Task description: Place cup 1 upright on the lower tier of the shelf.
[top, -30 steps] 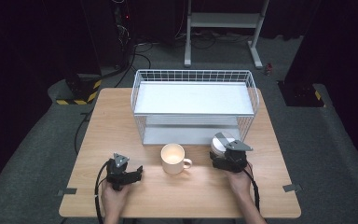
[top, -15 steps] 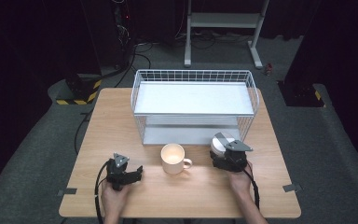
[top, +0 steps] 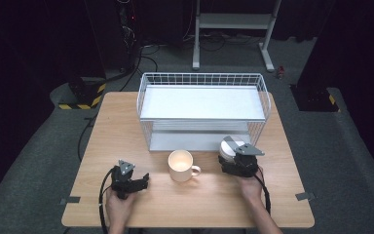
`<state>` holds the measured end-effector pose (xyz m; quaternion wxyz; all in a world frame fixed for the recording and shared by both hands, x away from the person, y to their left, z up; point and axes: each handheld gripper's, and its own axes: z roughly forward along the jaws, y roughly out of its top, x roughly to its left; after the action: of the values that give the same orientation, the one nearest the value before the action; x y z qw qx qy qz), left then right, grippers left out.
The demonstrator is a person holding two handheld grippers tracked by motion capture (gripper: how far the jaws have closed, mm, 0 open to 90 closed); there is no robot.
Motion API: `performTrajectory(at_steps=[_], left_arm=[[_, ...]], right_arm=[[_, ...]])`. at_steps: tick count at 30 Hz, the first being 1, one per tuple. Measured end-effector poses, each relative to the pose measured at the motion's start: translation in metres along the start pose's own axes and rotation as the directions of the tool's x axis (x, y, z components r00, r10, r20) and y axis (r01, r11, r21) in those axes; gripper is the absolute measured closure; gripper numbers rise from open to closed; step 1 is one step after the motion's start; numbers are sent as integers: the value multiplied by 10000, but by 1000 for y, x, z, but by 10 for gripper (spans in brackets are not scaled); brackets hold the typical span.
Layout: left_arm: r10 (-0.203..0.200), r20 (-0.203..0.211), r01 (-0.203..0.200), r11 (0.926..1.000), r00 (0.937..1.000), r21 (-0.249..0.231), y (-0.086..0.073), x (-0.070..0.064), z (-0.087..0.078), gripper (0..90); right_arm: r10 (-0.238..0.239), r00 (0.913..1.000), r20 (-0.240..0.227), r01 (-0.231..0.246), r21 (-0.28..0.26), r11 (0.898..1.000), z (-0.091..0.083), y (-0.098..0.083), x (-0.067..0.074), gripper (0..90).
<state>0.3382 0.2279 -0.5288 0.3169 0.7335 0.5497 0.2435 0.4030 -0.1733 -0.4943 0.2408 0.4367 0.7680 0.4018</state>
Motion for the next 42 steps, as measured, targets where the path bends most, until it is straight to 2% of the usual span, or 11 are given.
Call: performTrajectory(at_steps=[15, 27, 33, 42], left_arm=[[-29, 17, 29, 10000, 10000, 0, 0, 0, 0, 158], [-29, 14, 29, 10000, 10000, -5, 0, 0, 0, 158], [8, 23, -8, 10000, 10000, 27, 0, 0, 0, 158], [3, 22, -3, 10000, 10000, 25, 0, 0, 0, 158]], right_arm=[[234, 9996, -126, -236, -167, 9996, 3, 13, -4, 186], [599, 9981, -128, -602, -274, 9978, 14, 26, -11, 186], [774, 9970, -31, -774, -85, 9970, 23, 28, -13, 186], [696, 9975, 113, -696, 11, 9976, 30, 28, -13, 186]])
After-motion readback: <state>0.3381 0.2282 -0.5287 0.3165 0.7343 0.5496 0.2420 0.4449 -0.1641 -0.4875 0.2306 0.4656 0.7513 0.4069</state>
